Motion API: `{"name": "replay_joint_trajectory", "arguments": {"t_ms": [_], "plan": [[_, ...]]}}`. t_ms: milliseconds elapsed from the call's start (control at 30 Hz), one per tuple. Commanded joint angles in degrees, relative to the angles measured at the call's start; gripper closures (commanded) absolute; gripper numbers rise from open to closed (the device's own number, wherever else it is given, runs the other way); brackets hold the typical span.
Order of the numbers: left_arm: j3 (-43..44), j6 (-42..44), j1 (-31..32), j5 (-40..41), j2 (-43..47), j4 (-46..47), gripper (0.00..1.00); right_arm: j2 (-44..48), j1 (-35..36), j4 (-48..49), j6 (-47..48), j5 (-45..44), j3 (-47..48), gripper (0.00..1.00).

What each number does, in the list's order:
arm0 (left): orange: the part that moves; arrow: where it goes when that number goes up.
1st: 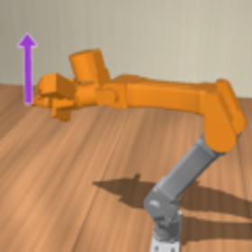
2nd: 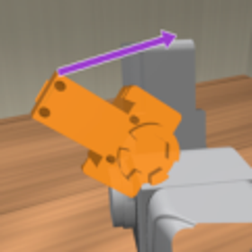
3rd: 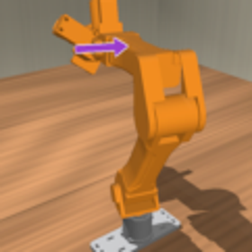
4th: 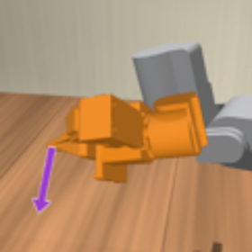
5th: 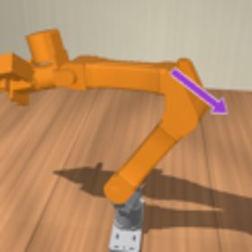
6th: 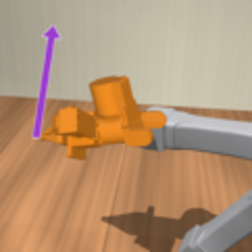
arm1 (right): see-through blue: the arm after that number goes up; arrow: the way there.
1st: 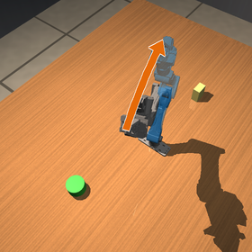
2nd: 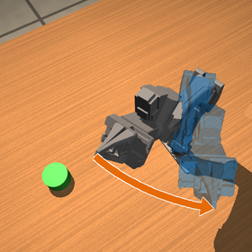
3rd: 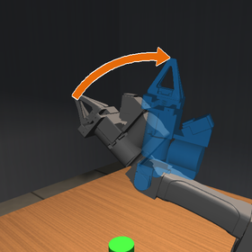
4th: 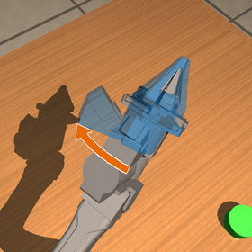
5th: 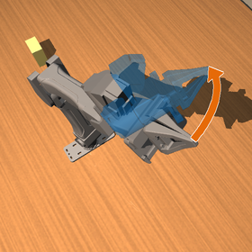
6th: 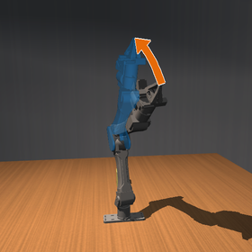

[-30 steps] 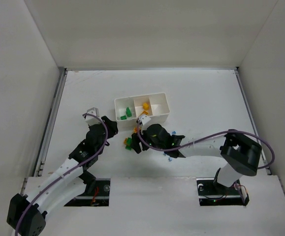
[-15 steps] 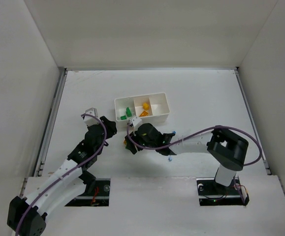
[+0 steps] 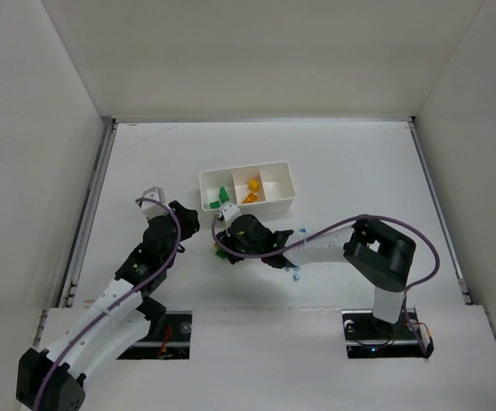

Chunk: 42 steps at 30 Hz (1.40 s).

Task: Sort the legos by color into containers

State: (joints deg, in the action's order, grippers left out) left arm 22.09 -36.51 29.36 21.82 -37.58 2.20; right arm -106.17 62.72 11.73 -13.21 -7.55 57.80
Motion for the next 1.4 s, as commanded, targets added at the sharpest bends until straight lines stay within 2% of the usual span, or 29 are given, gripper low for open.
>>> {"name": "replay_joint_trajectory", "arguments": {"t_ms": [0, 167, 233, 333, 567, 833, 1100, 1367], "plan": [[-0.82, -0.58, -0.67, -1.08, 0.84, 0.35, 0.6, -0.79, 0.61, -0.39, 0.56, -1.5, 2.58, 0.54], [-0.64, -0.58, -0.76, -1.26, 0.84, -0.52, 0.6, -0.97, 0.78, -0.74, 0.56, -1.85, 2.76, 0.63], [-0.38, -0.58, -0.76, -1.26, 1.02, -0.96, 0.59, -0.27, 0.78, -0.83, 0.21, -1.94, 2.67, 0.71], [0.58, -0.58, -0.32, -1.35, 1.37, -2.1, 0.58, 2.45, 0.78, 0.22, -0.67, -2.12, 1.44, 0.73], [4.36, -0.58, 1.52, -1.35, 2.42, -3.87, 0.58, 12.64, 0.26, 1.98, -3.83, -2.12, -2.42, 0.73], [10.25, 0.21, 8.37, -1.52, 2.08, -1.68, 0.57, 23.63, -4.31, 1.28, -7.18, 0.86, -5.68, 0.73], [11.58, 2.15, 15.58, -1.61, -4.51, 5.26, 0.57, 27.42, -8.79, 3.47, -8.32, 4.12, -8.31, 0.73], [12.89, 2.59, 18.14, -1.61, -11.19, 9.75, 0.59, 31.02, -11.96, 8.4, -10.95, 6.5, -12.62, 0.73]]}}
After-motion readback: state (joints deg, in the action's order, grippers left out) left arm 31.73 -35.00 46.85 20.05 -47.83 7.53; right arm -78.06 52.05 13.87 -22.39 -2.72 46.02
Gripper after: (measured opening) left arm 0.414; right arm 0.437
